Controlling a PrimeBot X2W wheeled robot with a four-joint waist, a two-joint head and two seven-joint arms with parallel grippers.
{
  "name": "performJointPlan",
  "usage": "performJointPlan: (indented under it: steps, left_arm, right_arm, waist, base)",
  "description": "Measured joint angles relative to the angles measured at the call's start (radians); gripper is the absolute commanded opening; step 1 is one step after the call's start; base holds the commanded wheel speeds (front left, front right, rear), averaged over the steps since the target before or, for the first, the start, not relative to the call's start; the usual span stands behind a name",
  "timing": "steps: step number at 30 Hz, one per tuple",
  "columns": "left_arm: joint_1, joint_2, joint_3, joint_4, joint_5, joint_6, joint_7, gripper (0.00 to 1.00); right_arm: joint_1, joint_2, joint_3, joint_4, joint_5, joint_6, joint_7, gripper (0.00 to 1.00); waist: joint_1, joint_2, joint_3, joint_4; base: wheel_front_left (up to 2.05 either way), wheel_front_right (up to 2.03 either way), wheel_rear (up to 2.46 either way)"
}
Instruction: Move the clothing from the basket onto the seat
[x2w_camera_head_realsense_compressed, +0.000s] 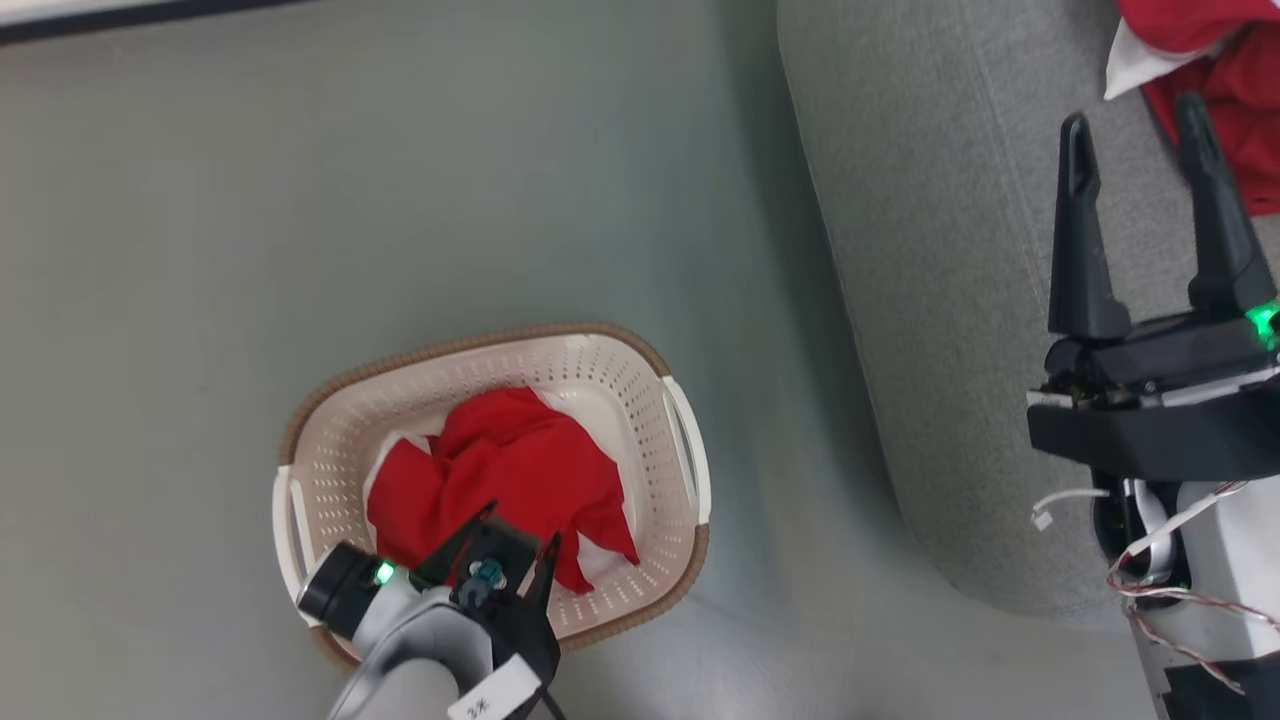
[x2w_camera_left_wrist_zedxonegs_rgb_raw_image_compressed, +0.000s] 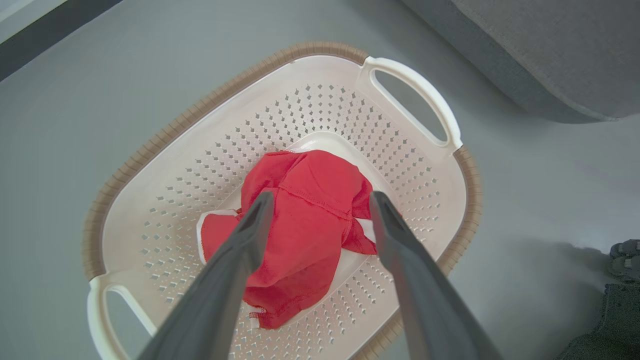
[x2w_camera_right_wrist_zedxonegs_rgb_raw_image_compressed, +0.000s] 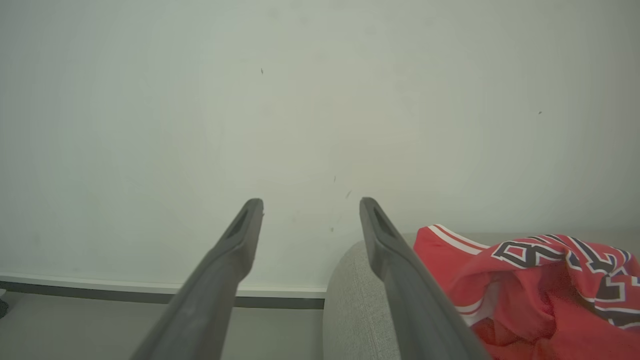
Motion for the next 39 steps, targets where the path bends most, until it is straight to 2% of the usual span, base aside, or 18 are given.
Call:
performJointPlan:
  steps: [19,31,39]
  left_arm:
    - [-0.264,-0.001,0.003,0.149,0.041,0.009,0.018,1.0]
    - [-0.378,0.011,0.0,0.241,0.074,0.017,0.042,1.0]
    - [-0.43,0.011,-0.002,0.297,0.088,0.032,0.042,1.0]
  right_arm:
    - [-0.152,-0.007,-0.043,-0.068,0.0,0.0,-0.009,1.0]
    - [-0.213,-0.012,-0.055,-0.076,-0.001,0.0,-0.025,1.0]
    - [-0.232,-0.012,-0.049,-0.072,-0.003,0.0,-0.034,1.0]
  waist:
    - [-0.0001,0.0,0.268,-0.024]
    - [0.0,0.0,0.402,-0.018]
    - [-0.0001,-0.0002,0.454,-0.011]
  base:
    - [0.0,0.0,0.0]
    - [0.0,0.0,0.0]
    - [0.0,0.0,0.0]
